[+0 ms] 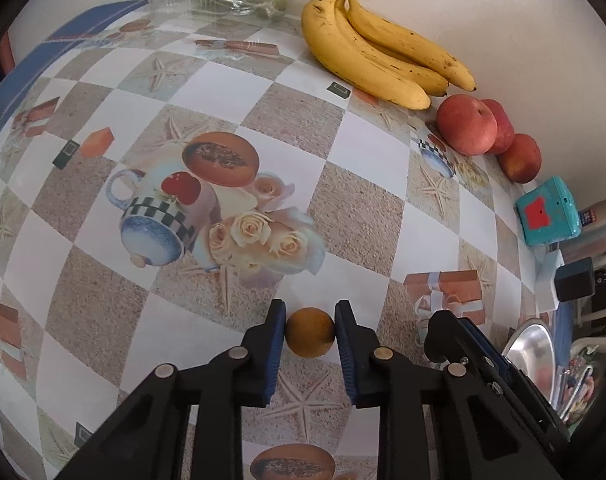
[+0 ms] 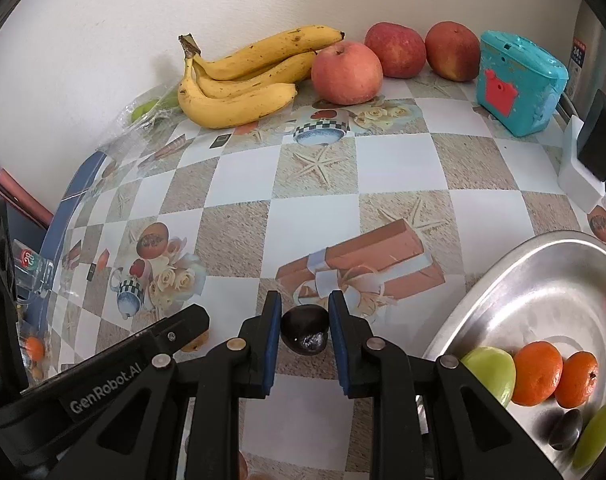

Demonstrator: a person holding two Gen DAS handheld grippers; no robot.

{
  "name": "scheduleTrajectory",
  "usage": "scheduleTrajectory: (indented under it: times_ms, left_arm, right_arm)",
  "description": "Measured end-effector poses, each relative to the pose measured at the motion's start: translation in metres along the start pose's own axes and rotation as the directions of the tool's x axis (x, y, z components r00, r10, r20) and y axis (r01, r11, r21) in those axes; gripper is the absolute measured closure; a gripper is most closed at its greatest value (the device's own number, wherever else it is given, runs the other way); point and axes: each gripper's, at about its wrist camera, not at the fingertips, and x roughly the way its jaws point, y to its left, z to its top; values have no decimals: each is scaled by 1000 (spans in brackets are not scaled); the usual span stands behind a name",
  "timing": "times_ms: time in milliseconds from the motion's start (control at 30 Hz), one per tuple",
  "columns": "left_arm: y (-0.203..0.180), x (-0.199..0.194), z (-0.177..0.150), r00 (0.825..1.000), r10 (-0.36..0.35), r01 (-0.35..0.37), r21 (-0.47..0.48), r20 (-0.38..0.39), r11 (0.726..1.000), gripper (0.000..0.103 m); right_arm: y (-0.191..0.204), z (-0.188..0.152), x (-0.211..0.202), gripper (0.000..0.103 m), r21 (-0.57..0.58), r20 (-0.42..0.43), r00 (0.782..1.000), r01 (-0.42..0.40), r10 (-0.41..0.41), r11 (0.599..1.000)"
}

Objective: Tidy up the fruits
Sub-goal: 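Grasp the brown kiwi with the left tool while the right tool grasps the dark plum, then carry the kiwi and plum over the steel bowl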

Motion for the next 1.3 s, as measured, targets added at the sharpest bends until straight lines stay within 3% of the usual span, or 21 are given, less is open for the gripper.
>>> scheduleTrajectory:
  times_ms: [467,900,1033,1233,1300]
  left_arm:
    - [-10,-20,2,995,50,-52,20,83,998,76]
    - [-26,-49,5,989,41,-49,51,141,998,76]
    - [-38,-60,5,988,7,-17,63,157,998,76]
    - [-62,-74,-4,988,-57,42,110,145,993,76]
    - [-68,-77,-5,987,-82,66,115,136,991,76]
  right_arm:
    - [4,-2,-16,78,-56,40,999,-34,36,998]
    - [-11,-2,-27,78,-9,56,996,-71,72,997]
    - [-21,6,-44,78,-10,104,993,-51,52,999]
    - [-31,18,-75,78,-33,174,983,63,-57,997]
    - [-40,21,-84,78,-15,195,979,55,-51,998]
